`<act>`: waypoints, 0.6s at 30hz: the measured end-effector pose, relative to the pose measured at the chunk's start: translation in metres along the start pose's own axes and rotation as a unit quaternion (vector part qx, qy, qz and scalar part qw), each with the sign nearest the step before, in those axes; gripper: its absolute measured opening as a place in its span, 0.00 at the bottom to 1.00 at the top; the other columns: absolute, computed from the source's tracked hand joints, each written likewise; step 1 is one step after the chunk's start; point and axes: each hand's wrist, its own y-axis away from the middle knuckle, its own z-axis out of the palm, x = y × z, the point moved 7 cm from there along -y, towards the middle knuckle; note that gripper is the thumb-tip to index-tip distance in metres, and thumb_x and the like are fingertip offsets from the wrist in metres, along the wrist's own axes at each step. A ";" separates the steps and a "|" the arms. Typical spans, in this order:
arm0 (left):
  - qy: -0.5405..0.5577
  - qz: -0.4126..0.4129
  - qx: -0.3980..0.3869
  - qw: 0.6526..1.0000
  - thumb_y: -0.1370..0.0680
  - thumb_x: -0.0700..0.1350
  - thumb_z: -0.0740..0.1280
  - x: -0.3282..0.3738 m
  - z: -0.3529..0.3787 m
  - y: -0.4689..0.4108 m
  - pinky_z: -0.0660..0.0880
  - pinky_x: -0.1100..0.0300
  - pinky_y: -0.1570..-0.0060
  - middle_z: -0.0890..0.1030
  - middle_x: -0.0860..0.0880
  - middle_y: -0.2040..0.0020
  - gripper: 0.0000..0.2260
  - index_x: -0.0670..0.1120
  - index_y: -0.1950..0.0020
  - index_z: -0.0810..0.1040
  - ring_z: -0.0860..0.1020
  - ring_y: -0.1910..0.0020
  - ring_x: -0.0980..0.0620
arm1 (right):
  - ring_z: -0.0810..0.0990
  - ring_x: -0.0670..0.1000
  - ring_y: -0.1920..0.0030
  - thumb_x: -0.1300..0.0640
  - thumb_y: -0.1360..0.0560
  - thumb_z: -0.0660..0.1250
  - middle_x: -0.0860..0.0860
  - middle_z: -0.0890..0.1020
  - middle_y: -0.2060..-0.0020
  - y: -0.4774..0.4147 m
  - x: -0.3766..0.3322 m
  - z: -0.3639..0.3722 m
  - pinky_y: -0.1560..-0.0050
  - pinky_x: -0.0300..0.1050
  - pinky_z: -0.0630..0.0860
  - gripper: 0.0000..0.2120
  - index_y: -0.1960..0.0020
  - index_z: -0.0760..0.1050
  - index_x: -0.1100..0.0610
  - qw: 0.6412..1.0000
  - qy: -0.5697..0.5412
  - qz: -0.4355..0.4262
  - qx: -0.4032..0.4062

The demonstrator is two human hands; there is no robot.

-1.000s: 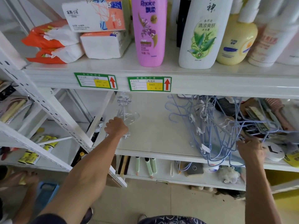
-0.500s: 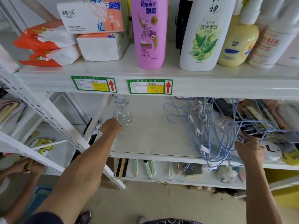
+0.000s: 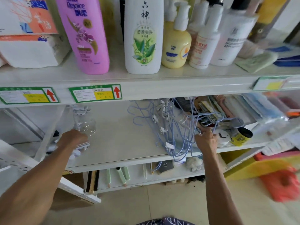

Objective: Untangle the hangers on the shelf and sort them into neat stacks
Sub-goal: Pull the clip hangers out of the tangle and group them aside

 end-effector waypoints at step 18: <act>0.151 0.254 -0.137 0.945 0.24 0.56 0.66 0.287 0.121 0.210 0.74 0.59 0.60 0.83 0.44 0.66 0.21 0.38 0.60 0.82 0.80 0.66 0.48 | 0.83 0.55 0.53 0.57 0.27 0.70 0.51 0.86 0.59 -0.031 -0.013 0.005 0.53 0.44 0.79 0.07 0.54 0.86 0.49 0.991 0.046 -0.101 -0.069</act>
